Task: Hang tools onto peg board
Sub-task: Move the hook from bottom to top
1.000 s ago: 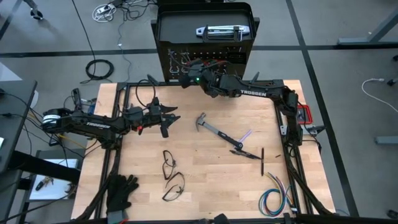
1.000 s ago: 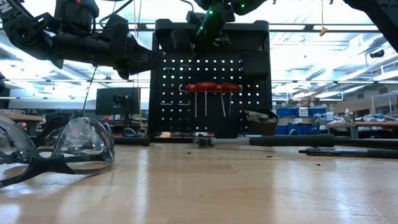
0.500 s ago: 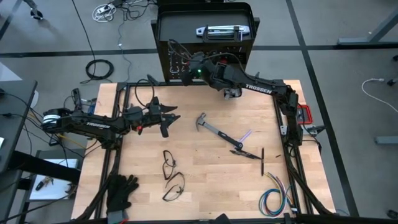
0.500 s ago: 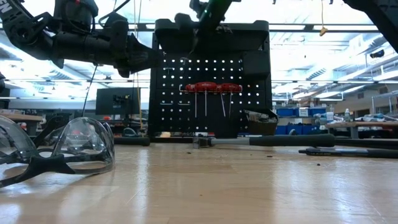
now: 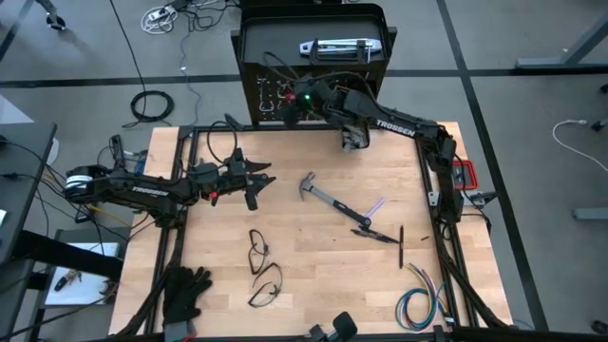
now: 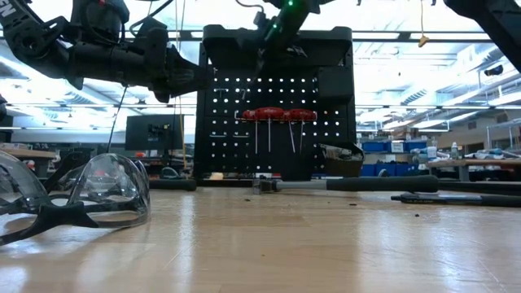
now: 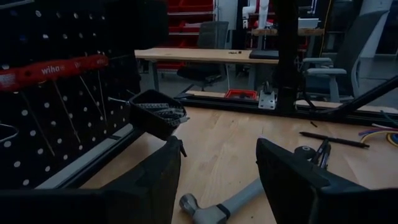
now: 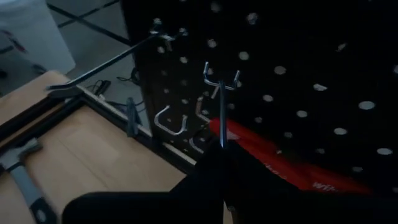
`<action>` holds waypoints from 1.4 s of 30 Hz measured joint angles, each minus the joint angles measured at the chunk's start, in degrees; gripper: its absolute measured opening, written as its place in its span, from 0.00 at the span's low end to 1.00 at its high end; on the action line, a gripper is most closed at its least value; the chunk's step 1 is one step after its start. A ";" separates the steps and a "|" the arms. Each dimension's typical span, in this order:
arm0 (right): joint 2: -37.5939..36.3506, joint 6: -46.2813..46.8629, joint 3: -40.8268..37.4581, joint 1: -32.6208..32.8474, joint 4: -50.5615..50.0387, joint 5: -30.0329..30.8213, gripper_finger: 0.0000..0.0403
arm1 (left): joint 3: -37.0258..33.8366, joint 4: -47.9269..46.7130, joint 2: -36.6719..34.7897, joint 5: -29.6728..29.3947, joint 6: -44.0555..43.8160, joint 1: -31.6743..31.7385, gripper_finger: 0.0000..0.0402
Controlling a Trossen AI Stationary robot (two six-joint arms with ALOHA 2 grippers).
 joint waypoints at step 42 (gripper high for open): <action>1.67 -5.48 0.12 1.76 10.37 11.43 0.02 | 0.00 0.89 -0.02 0.05 1.03 0.01 0.51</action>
